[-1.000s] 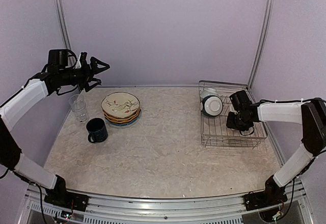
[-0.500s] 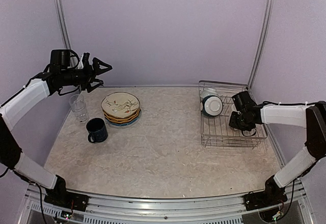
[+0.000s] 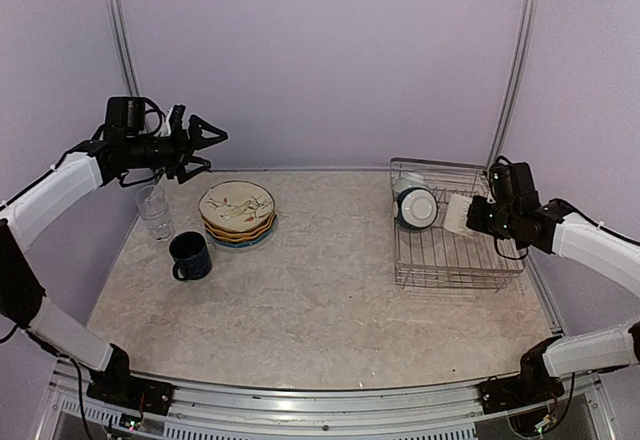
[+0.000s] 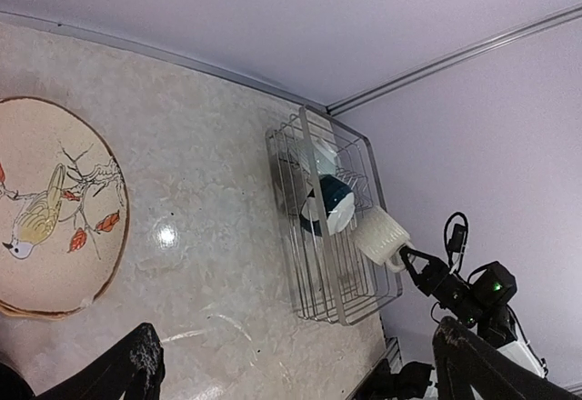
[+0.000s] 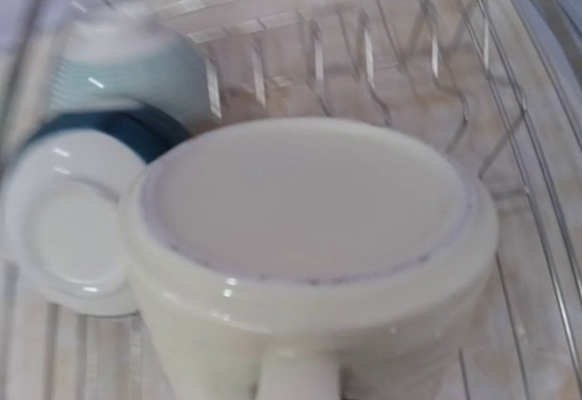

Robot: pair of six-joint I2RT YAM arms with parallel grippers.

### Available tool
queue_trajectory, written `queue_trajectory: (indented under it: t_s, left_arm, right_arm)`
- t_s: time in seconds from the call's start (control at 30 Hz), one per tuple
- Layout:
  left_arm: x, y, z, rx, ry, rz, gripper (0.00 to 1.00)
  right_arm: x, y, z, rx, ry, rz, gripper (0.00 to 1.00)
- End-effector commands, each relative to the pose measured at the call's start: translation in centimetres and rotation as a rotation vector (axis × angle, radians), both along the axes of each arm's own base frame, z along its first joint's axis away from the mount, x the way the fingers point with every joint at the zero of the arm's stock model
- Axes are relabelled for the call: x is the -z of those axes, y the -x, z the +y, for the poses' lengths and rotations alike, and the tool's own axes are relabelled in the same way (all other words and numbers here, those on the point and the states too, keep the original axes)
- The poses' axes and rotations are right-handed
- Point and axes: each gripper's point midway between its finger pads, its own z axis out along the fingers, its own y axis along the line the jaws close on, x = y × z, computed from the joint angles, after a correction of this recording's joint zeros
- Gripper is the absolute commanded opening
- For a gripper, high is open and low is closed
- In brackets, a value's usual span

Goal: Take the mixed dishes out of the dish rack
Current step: Grab the cup from the dish rack, then pass from the right arm to the left

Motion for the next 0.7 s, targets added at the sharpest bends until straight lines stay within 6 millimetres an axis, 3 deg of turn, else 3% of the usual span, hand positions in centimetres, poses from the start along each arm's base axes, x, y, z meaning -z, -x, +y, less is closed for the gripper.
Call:
queue_trajectory:
  t_s: [0.0, 0.13, 0.47, 0.67]
  left_arm:
    - [-0.4, 0.4, -1.8, 0.074, 0.009, -0.005, 0.99]
    - [0.3, 0.7, -3.2, 0.12, 0.004, 0.015, 0.99]
    - [1.3, 2.9, -8.3, 0.337, 0.104, 0.087, 0.98]
    - [0.9, 4.1, -9.9, 0.434, 0.202, 0.116, 0.97]
  right_arm:
    - [-4.9, -0.6, 0.1, -0.031, -0.063, -0.194, 0.0]
    - [-5.7, -0.7, 0.4, -0.042, -0.104, -0.228, 0.0]
    - [-15.4, 0.5, 4.1, -0.233, -0.384, -0.554, 0.0]
    - [-18.6, 0.5, 7.0, -0.363, -0.531, -0.647, 0.0]
